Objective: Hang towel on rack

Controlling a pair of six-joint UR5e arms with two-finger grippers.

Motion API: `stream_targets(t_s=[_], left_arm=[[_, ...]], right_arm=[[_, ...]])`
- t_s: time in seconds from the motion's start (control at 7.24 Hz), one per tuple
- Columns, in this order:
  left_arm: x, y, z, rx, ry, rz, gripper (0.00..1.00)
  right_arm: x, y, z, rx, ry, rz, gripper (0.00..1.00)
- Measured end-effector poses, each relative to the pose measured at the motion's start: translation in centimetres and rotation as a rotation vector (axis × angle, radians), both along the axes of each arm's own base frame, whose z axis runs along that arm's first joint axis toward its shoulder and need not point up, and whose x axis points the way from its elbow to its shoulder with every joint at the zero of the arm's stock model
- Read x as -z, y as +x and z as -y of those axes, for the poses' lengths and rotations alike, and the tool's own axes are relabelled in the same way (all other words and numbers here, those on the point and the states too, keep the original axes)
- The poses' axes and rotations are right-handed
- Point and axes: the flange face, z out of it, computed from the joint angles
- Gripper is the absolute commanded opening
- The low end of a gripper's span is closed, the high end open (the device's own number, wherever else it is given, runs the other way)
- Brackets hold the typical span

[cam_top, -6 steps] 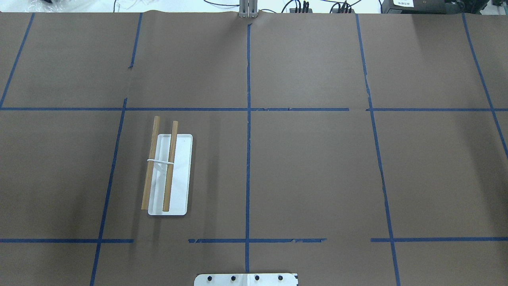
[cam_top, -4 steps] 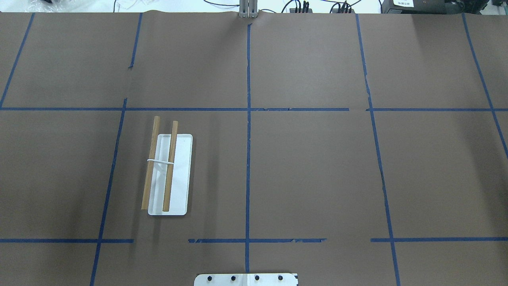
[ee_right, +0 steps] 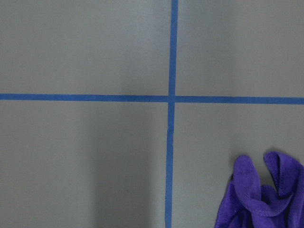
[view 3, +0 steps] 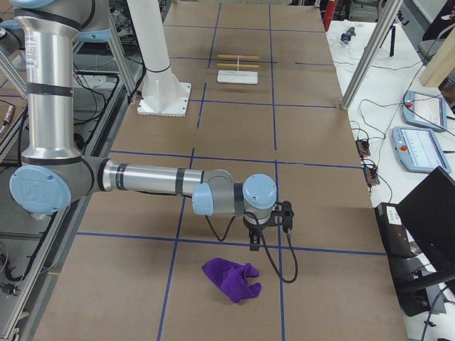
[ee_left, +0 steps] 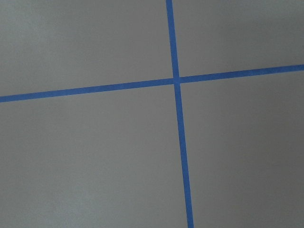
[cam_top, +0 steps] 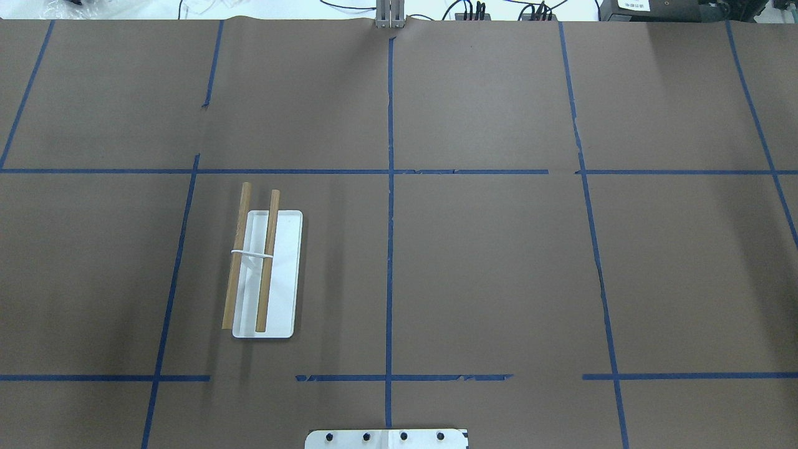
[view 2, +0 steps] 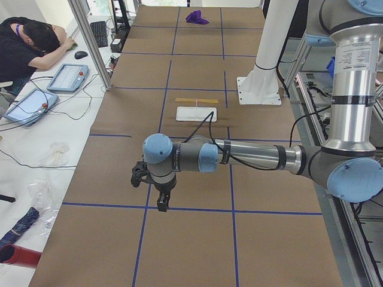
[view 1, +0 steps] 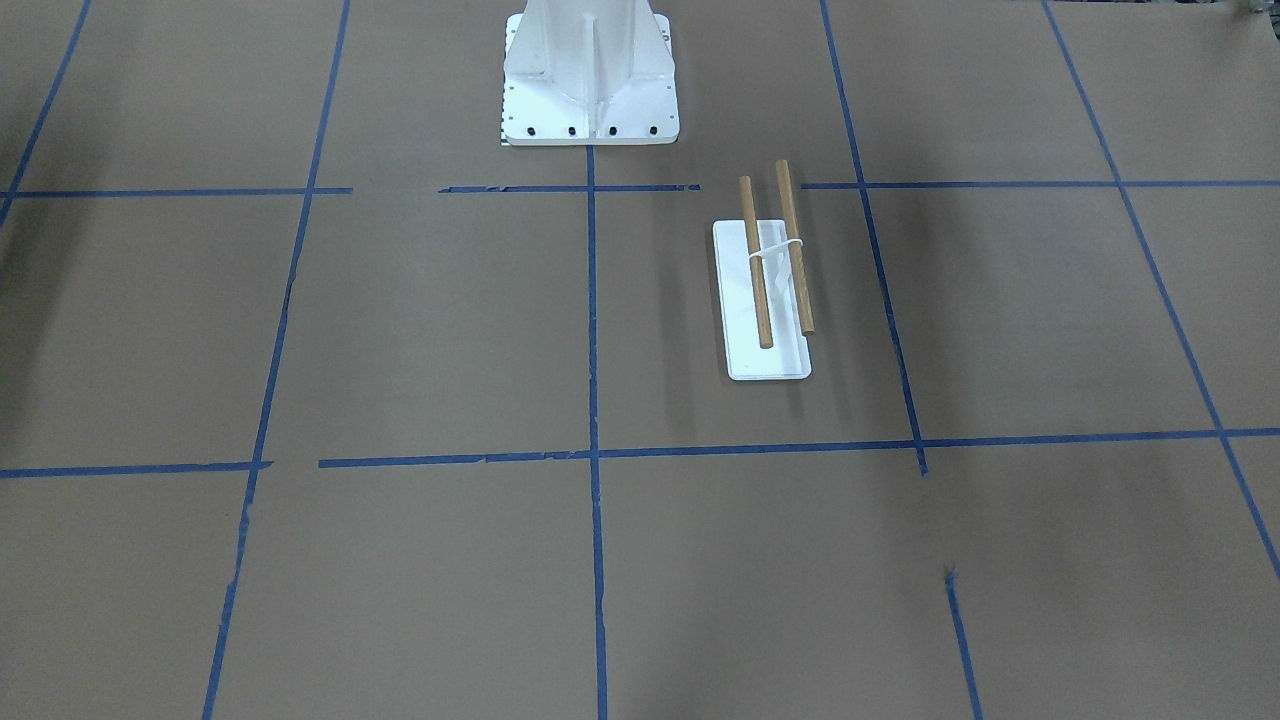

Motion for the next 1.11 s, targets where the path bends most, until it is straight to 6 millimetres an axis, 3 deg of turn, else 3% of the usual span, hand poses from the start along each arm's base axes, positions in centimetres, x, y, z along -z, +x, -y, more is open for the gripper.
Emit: stream_targets(t_s=[0.55,0.83,1.11], left_arm=[[1.1,-0.3,0.0,0.006,0.024,-0.001,1.00],[1.4,-0.6,0.0,0.013,0.029,-0.001,1.00],[1.6,-0.8,0.0,0.017,0.034,0.000,1.00]], right_arm=[[-12.2,0.0,-2.3,0.034,0.113,-0.106,1.00],[-15.2,-1.4,-3.4,0.068,0.128,-0.130,1.00],[-16.4,-2.9,-4.1,0.103,0.114,-0.133,1.00]])
